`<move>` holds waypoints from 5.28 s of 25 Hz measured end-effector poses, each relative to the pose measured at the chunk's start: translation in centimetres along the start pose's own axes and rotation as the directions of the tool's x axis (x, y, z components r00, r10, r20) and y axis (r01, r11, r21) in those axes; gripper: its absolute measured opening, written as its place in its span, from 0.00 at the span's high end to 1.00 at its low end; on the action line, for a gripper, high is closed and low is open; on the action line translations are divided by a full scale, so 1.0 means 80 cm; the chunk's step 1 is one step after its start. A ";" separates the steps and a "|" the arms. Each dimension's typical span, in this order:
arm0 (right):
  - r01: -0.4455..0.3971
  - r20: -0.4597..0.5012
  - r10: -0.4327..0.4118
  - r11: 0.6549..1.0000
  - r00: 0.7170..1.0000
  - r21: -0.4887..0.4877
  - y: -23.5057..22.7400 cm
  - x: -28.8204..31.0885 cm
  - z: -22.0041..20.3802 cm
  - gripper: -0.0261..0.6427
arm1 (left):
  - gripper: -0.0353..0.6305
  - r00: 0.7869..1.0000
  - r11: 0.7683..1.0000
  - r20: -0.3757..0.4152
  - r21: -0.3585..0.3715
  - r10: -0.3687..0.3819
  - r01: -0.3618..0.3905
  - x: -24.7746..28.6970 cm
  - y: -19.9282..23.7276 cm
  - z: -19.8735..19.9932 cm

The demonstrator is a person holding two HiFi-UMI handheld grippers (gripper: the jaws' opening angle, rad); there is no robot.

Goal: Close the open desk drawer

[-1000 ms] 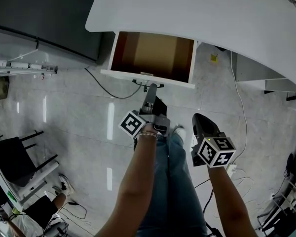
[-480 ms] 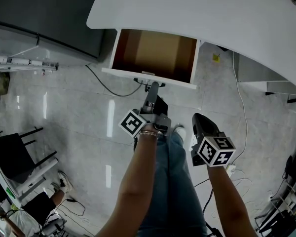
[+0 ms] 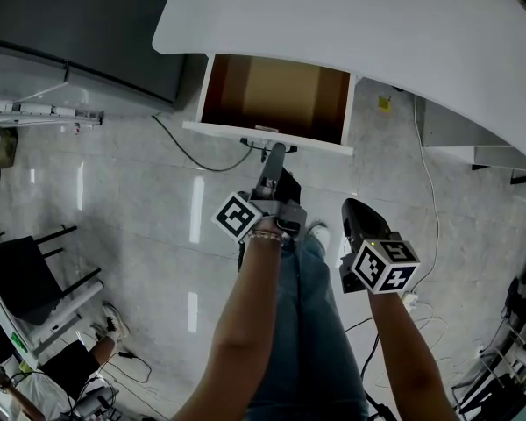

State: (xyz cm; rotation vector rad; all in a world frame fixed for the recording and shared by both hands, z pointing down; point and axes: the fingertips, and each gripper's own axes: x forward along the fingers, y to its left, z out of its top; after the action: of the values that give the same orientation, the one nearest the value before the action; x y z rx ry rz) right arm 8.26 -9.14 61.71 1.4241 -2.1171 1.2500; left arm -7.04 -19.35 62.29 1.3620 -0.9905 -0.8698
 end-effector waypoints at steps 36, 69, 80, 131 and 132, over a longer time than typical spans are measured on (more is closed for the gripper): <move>0.032 0.024 -0.033 0.999 0.999 0.029 -0.009 0.009 0.022 0.96 | 0.80 0.998 0.998 -0.030 -0.024 0.049 -0.049 0.076 -0.004 0.013; 0.061 0.022 -0.062 0.996 0.998 0.059 -0.031 0.025 0.041 0.96 | 0.80 0.994 0.994 -0.034 -0.038 0.102 -0.103 0.168 -0.010 0.032; 0.074 0.015 -0.075 0.996 0.997 0.056 -0.043 0.027 0.048 0.96 | 0.80 0.990 0.991 -0.047 -0.013 0.134 -0.135 0.197 -0.014 0.041; 0.070 0.012 -0.071 0.995 0.997 0.067 -0.021 -0.013 -0.021 0.96 | 0.79 0.988 0.970 -0.014 -0.185 0.157 -0.156 0.066 0.010 0.042; 0.065 0.008 -0.066 0.996 0.998 0.057 -0.016 -0.017 -0.022 0.96 | 0.79 0.988 0.969 -0.012 -0.193 0.155 -0.154 0.058 0.008 0.042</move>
State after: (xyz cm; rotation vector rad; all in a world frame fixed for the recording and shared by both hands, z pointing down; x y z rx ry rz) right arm 9.64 -7.09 62.47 1.5132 -2.0392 1.2905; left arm -8.52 -24.83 63.04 1.1037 -0.9739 -0.8282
